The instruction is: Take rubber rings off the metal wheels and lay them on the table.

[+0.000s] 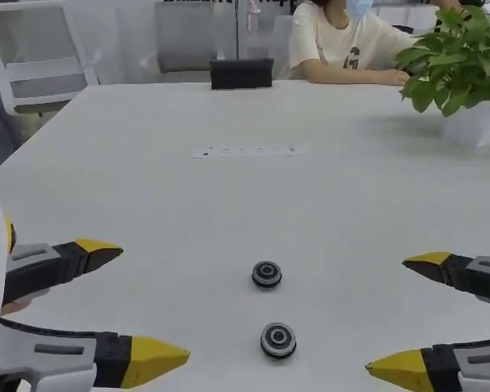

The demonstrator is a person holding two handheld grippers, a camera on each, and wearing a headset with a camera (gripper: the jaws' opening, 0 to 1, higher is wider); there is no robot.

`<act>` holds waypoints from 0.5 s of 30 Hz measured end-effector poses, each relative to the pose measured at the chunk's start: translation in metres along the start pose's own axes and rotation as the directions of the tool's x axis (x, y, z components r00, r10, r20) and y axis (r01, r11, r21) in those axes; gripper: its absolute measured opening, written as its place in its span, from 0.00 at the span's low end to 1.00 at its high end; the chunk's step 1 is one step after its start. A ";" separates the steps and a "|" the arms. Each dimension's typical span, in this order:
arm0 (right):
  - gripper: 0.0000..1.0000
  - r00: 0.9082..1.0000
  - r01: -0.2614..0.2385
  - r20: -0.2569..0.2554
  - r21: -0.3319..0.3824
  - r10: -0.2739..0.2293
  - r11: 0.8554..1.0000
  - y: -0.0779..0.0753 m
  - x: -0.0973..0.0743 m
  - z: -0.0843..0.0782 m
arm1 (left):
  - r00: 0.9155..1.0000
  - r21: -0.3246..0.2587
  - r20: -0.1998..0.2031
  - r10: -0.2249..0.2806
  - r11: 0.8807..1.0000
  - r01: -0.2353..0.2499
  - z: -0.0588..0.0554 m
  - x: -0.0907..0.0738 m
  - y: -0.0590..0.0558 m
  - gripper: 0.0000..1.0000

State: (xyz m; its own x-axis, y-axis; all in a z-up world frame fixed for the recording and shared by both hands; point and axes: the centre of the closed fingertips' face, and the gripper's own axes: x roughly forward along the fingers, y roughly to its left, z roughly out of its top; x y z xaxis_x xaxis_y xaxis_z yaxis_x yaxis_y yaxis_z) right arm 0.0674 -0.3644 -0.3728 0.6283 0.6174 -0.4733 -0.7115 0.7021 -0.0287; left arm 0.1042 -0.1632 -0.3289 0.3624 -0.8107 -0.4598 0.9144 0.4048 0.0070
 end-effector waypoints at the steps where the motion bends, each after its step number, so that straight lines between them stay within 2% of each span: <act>1: 0.87 1.000 0.002 0.000 0.001 -0.002 1.000 -0.001 0.000 0.000 | 1.000 0.002 -0.001 -0.002 1.000 0.002 0.000 0.001 0.000 0.84; 15: 0.86 1.000 0.012 0.003 -0.004 -0.012 1.000 -0.012 0.000 0.003 | 1.000 0.011 0.001 -0.012 1.000 0.012 0.003 0.010 0.004 0.83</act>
State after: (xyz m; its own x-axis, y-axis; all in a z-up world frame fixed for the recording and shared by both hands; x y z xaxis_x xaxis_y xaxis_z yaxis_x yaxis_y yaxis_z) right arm 0.0773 -0.3716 -0.3696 0.6382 0.6098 -0.4700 -0.7047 0.7085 -0.0377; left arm 0.1121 -0.1710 -0.3309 0.3519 -0.8160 -0.4586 0.9205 0.3906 0.0115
